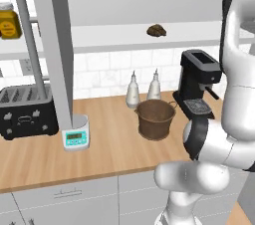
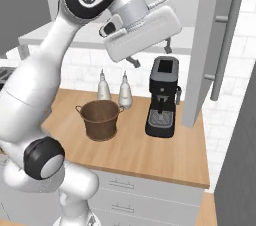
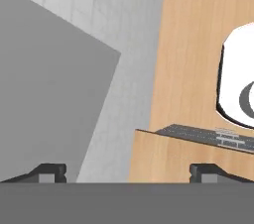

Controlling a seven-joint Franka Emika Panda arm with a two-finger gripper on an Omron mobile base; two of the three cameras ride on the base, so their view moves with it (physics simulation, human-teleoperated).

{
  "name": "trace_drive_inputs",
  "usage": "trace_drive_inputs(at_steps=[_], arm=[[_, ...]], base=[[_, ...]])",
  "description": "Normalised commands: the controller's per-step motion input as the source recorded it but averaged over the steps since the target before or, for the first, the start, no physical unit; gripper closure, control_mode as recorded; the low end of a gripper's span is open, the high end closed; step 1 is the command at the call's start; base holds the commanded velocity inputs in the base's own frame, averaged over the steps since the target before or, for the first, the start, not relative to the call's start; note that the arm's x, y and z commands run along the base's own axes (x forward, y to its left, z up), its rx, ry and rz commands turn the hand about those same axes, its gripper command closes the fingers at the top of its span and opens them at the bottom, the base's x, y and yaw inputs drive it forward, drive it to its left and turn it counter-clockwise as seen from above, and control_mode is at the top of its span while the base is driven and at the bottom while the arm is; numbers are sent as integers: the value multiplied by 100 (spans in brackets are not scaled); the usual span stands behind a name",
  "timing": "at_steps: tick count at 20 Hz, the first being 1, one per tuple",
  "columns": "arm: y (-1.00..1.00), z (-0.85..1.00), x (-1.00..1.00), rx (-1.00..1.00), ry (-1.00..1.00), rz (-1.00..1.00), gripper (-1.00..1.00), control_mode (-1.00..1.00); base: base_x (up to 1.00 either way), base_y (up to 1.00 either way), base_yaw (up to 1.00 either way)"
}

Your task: Open the cabinet, pick up the bread from the cabinet and place it in the basket. Then move the basket to the dining counter.

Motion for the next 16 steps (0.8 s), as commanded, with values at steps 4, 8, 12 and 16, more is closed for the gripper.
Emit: trace_drive_inputs(at_steps=[4,8,12,16], arm=[[100,-17,-23,-4,-5,39,-100,-100],[100,-19,-50,-10,-5,66,-100,-100],[96,-2,-28,-7,0,82,-100,-100],[80,0,-31,-10,3,86,-100,-100]], base=[[0,0,0],[0,0,0],[0,0,0],[0,0,0]])
